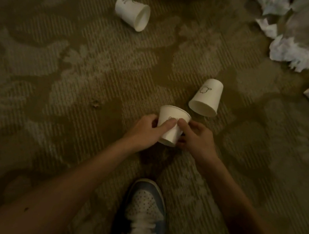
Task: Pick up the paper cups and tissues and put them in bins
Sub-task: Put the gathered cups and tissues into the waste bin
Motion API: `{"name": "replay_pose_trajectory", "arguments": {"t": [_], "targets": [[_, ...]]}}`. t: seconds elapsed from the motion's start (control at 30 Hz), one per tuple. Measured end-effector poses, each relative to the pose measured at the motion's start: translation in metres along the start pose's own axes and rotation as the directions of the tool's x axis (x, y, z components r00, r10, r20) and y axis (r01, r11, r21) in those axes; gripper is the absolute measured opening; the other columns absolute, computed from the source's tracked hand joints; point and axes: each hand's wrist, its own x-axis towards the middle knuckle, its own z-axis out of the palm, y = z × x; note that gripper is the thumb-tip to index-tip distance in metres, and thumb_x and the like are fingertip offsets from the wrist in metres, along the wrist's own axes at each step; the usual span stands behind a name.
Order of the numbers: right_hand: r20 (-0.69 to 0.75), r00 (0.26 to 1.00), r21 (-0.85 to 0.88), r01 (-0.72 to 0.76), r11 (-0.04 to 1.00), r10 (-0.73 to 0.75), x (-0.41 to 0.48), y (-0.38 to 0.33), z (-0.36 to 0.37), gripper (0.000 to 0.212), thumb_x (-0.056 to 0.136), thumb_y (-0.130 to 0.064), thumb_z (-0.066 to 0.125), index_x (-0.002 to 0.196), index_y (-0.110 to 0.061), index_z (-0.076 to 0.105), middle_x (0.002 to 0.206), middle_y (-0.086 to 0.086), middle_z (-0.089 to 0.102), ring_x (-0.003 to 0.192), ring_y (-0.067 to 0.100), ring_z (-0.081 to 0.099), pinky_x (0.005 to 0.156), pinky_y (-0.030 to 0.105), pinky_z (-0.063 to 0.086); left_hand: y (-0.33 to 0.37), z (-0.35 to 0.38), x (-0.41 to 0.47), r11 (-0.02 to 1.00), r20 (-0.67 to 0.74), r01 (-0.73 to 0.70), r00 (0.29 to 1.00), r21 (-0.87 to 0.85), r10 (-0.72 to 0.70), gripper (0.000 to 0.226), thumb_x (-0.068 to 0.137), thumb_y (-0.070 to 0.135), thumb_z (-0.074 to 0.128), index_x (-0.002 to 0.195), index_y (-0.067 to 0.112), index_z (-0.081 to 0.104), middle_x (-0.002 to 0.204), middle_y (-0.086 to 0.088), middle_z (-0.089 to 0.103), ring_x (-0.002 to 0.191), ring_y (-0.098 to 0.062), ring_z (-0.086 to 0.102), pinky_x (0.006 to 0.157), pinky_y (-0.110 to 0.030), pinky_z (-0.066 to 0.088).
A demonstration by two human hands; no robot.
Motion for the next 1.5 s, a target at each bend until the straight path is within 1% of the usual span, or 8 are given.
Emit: {"name": "replay_pose_trajectory", "arguments": {"t": [0.1, 0.37, 0.6, 0.73, 0.97, 1.13, 1.37, 1.5], "targets": [[0.082, 0.996, -0.015, 0.048, 0.999, -0.047, -0.006, -0.002, -0.005, 0.029, 0.092, -0.033, 0.063, 0.113, -0.013, 0.064, 0.094, -0.004, 0.071, 0.076, 0.002, 0.07, 0.056, 0.016, 0.052, 0.005, 0.003, -0.014, 0.956, 0.123, 0.148, 0.985, -0.252, -0.12, 0.075, 0.05, 0.083, 0.067, 0.097, 0.024, 0.067, 0.085, 0.012, 0.075, 0.078, -0.003, 0.071, 0.064, -0.02, 0.054], [0.204, 0.973, -0.165, 0.139, 0.977, -0.104, -0.015, -0.025, -0.02, 0.027, 0.092, -0.036, 0.063, 0.105, -0.013, 0.068, 0.08, 0.0, 0.074, 0.067, 0.008, 0.068, 0.056, 0.019, 0.052, 0.011, 0.014, -0.023, 0.795, 0.096, 0.105, 0.994, -0.597, -0.058, 0.063, 0.06, 0.044, 0.087, 0.108, 0.009, 0.068, 0.097, -0.008, 0.075, 0.092, -0.021, 0.072, 0.075, -0.035, 0.059], [-0.337, 0.881, -0.309, 0.228, 0.923, -0.331, 0.029, -0.059, -0.049, 0.054, 0.085, -0.052, 0.065, 0.126, -0.018, 0.054, 0.111, -0.005, 0.062, 0.097, 0.011, 0.064, 0.074, 0.032, 0.057, 0.01, 0.01, -0.019, 0.793, 0.034, 0.096, 0.995, -0.602, -0.094, 0.035, 0.069, 0.031, 0.085, 0.095, 0.016, 0.066, 0.085, -0.002, 0.075, 0.078, -0.013, 0.072, 0.066, -0.03, 0.058], [-0.219, 0.971, -0.331, 0.022, 0.943, -0.099, 0.052, -0.06, -0.037, 0.09, 0.073, -0.063, 0.072, 0.139, -0.011, 0.038, 0.127, 0.007, 0.055, 0.102, 0.021, 0.063, 0.066, 0.033, 0.056, 0.01, 0.005, -0.017, 0.775, 0.022, 0.1, 0.994, -0.624, -0.11, 0.068, 0.054, 0.042, 0.09, 0.109, 0.012, 0.064, 0.101, -0.011, 0.072, 0.093, -0.023, 0.07, 0.071, -0.034, 0.057], [0.08, 0.992, -0.44, 0.126, 0.889, -0.101, 0.064, -0.055, -0.001, 0.061, 0.078, -0.048, 0.074, 0.123, -0.012, 0.054, 0.102, 0.0, 0.062, 0.084, 0.013, 0.064, 0.05, 0.019, 0.048, 0.011, -0.013, -0.011, 0.749, -0.009, 0.13, 0.984, -0.65, -0.179, 0.096, 0.043, 0.053, 0.085, 0.124, 0.013, 0.054, 0.111, -0.012, 0.069, 0.1, -0.026, 0.068, 0.082, -0.042, 0.058], [0.158, 0.987, -0.2, 0.062, 0.978, -0.031, 0.068, -0.069, 0.027, 0.049, 0.082, -0.046, 0.07, 0.12, -0.017, 0.058, 0.103, 0.002, 0.069, 0.088, 0.017, 0.069, 0.062, 0.028, 0.051, 0.012, -0.035, -0.004, 0.617, 0.022, 0.153, 0.977, -0.772, -0.214, 0.102, 0.043, 0.048, 0.084, 0.13, 0.016, 0.043, 0.116, -0.011, 0.065, 0.101, -0.024, 0.067, 0.069, -0.035, 0.057], [0.284, 0.958, 0.069, 0.027, 0.997, -0.045, 0.103, -0.134, 0.067, 0.027, 0.085, -0.044, 0.068, 0.096, -0.024, 0.053, 0.104, 0.006, 0.068, 0.086, 0.019, 0.073, 0.065, 0.029, 0.057, 0.039, -0.114, 0.056, 0.626, -0.177, -0.019, 0.965, -0.779, -0.191, 0.076, 0.071, 0.043, 0.08, 0.135, 0.021, 0.046, 0.116, -0.004, 0.067, 0.101, -0.021, 0.067, 0.07, -0.032, 0.055], [0.353, 0.928, 0.204, 0.046, 0.978, -0.117, 0.121, -0.172, 0.097, 0.036, 0.087, -0.044, 0.063, 0.113, -0.023, 0.053, 0.111, 0.009, 0.067, 0.095, 0.02, 0.07, 0.069, 0.03, 0.055, 0.067, -0.159, 0.092, 0.684, -0.274, -0.091, 0.948, -0.724, -0.164, 0.055, 0.078, 0.041, 0.078, 0.121, 0.019, 0.052, 0.105, -0.003, 0.068, 0.091, -0.018, 0.068, 0.064, -0.029, 0.055]]}}
